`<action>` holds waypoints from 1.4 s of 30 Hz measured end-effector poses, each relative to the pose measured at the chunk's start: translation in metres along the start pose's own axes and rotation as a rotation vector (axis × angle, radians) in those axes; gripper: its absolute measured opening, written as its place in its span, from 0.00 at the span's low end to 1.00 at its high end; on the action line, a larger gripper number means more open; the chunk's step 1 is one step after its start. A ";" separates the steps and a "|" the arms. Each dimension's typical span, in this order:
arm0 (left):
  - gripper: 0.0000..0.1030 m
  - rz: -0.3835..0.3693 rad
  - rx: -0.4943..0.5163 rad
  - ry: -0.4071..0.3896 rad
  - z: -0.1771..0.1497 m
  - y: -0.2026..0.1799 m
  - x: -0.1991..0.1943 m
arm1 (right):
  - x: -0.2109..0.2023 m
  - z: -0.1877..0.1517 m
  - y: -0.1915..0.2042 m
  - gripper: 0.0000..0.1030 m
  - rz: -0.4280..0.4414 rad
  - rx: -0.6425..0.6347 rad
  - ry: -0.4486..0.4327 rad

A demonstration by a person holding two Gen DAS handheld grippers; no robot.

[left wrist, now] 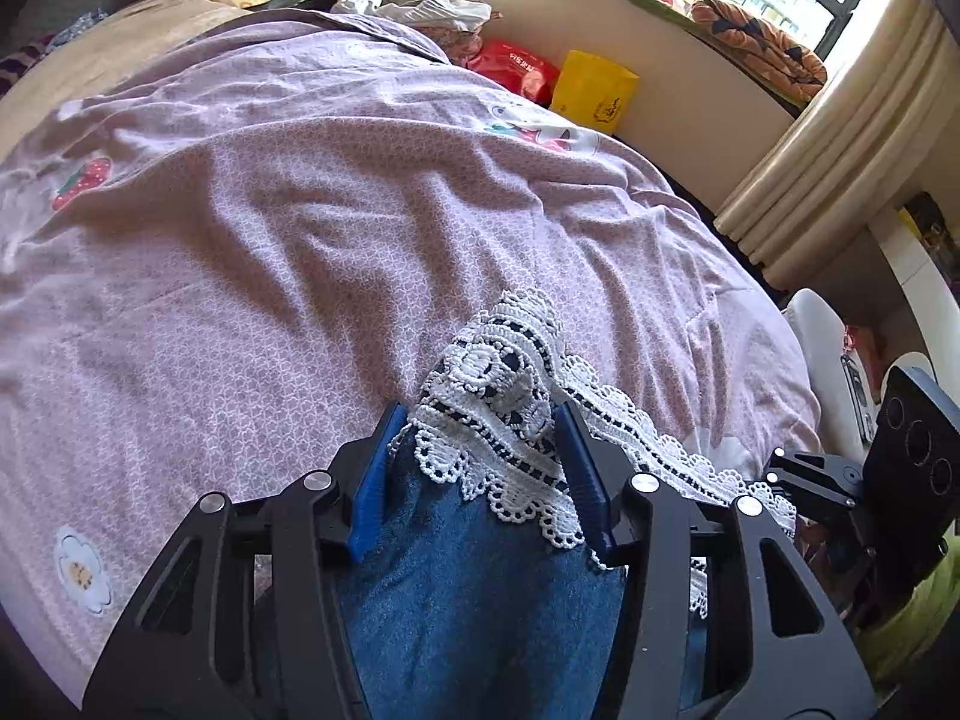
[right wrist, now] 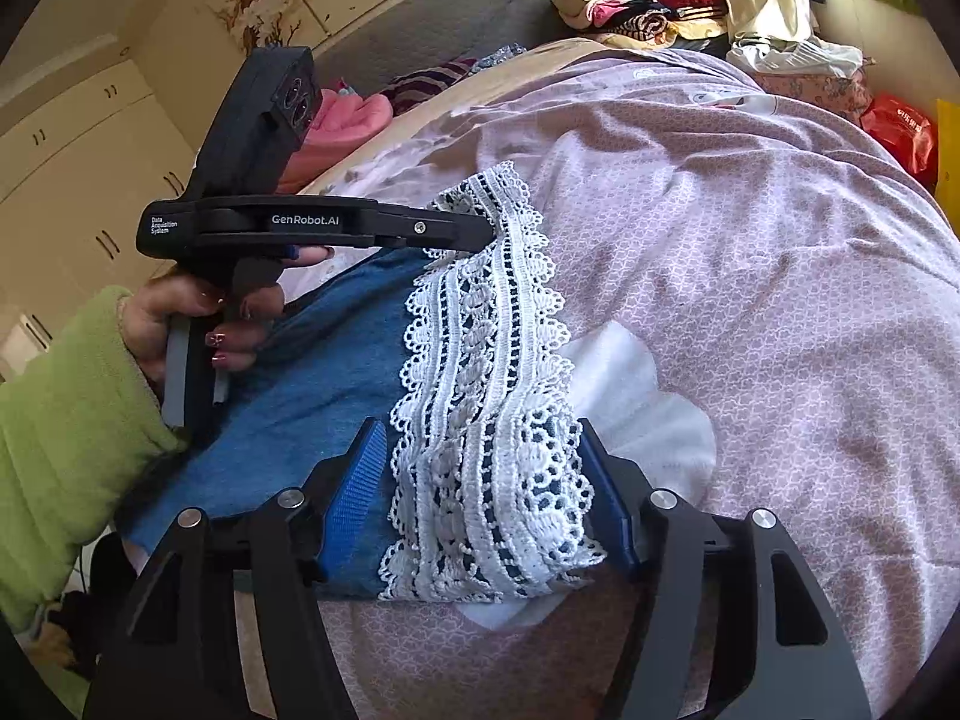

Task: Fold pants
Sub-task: 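Grasp the lace hem edge with the left gripper and lift it, then fold the lace hem over the pants with the left gripper and release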

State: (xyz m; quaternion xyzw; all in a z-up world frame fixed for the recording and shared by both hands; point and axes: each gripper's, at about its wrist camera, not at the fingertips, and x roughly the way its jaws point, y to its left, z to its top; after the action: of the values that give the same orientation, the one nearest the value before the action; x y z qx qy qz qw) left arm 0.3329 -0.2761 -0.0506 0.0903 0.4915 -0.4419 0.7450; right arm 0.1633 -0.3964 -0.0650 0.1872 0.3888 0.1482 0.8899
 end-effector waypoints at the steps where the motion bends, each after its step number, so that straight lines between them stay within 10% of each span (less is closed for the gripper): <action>1: 0.41 -0.005 -0.006 0.002 0.000 0.001 0.001 | 0.001 0.000 0.001 0.57 -0.008 -0.008 0.006; 11: 0.16 0.012 -0.017 -0.013 0.000 0.001 -0.004 | -0.001 0.003 0.013 0.24 0.022 -0.025 0.044; 27: 0.15 -0.159 -0.068 -0.321 -0.037 0.022 -0.150 | -0.054 0.024 0.159 0.24 0.116 -0.322 -0.122; 38: 0.21 -0.035 -0.297 -0.292 -0.136 0.088 -0.176 | 0.039 -0.020 0.250 0.24 0.135 -0.503 0.077; 42: 0.47 -0.041 -0.426 -0.301 -0.163 0.108 -0.188 | 0.062 -0.041 0.262 0.24 0.094 -0.568 0.126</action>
State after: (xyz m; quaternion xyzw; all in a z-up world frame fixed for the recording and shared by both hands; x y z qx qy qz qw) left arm 0.2835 -0.0123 -0.0119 -0.1453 0.4586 -0.3518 0.8030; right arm 0.1417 -0.1303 -0.0128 -0.0609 0.3772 0.3036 0.8728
